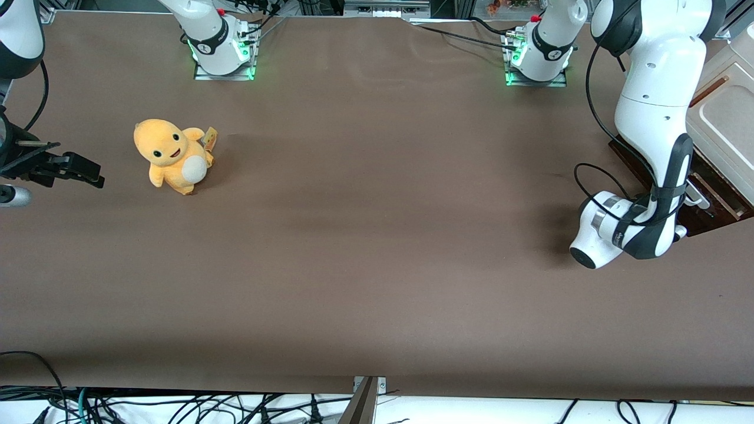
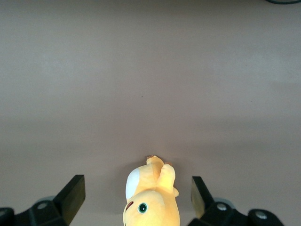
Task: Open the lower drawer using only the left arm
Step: 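Pull the gripped handle away from the cabinet to slide the drawer out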
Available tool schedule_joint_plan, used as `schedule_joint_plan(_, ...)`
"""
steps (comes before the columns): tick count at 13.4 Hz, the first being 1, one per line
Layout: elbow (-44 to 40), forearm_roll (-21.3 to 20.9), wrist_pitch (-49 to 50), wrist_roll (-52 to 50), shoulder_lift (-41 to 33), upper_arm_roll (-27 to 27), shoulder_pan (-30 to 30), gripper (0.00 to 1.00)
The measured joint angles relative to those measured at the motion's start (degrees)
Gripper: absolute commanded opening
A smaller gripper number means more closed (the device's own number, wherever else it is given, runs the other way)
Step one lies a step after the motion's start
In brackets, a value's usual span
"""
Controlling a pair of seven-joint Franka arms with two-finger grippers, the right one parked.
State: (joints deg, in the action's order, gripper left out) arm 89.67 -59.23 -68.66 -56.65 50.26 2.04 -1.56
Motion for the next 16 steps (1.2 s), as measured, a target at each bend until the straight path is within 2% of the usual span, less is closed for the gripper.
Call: schedule_joint_plan(16,-3.9,0.8,0.1,2.1,1.4,0.3,2.4,0.01)
